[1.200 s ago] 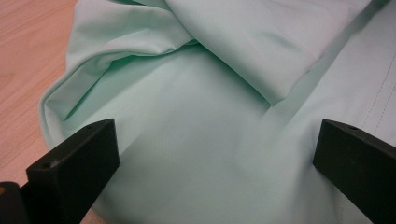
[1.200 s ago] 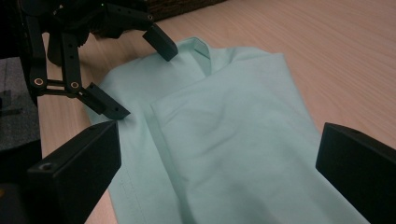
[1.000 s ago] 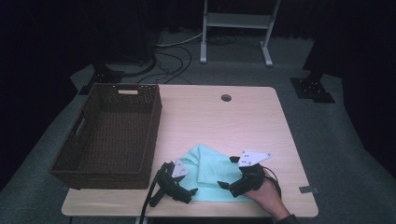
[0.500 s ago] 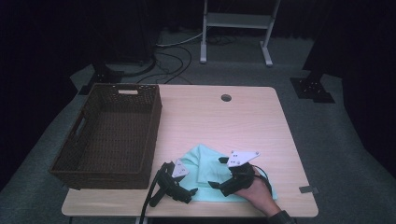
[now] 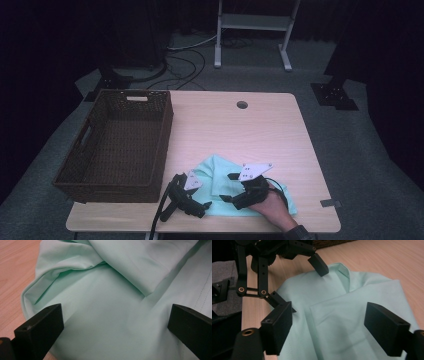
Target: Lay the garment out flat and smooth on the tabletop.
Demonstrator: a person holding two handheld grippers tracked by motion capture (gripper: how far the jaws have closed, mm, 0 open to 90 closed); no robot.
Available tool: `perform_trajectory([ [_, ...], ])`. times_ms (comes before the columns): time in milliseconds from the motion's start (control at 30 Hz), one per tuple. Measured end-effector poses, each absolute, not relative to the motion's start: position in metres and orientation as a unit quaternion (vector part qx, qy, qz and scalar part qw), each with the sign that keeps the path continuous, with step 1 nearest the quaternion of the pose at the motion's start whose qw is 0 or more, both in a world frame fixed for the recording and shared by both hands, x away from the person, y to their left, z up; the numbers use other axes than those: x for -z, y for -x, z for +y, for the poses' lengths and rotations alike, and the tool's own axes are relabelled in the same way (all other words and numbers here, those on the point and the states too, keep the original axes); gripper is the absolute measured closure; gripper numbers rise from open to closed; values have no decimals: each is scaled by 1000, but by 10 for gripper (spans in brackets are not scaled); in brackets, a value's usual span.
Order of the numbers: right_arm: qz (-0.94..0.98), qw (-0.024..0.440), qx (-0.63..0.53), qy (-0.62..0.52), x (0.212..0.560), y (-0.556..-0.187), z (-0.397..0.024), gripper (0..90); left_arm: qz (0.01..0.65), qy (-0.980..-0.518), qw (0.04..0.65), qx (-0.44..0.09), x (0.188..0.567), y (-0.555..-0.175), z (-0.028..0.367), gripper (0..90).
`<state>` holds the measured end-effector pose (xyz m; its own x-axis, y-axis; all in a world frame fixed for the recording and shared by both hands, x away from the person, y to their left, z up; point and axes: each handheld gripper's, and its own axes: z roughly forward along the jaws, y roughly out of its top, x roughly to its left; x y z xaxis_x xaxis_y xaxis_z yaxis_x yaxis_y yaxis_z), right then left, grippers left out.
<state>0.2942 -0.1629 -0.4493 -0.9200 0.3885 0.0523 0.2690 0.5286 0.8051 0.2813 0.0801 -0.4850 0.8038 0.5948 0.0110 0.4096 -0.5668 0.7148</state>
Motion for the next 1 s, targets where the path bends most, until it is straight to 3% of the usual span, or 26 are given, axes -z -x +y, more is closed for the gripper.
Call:
perform_trajectory([
  [200, 879, 58, -438, -179, 455, -294, -160, 415, 286, -876, 367, -126, 485, -281, 80, 0],
  [533, 886, 54, -427, -171, 460, -294, -158, 553, 287, -876, 367, -126, 485, -281, 80, 0],
  [1000, 898, 67, -401, -170, 473, -295, -151, 622, 286, -877, 366, -126, 485, -281, 80, 0],
])
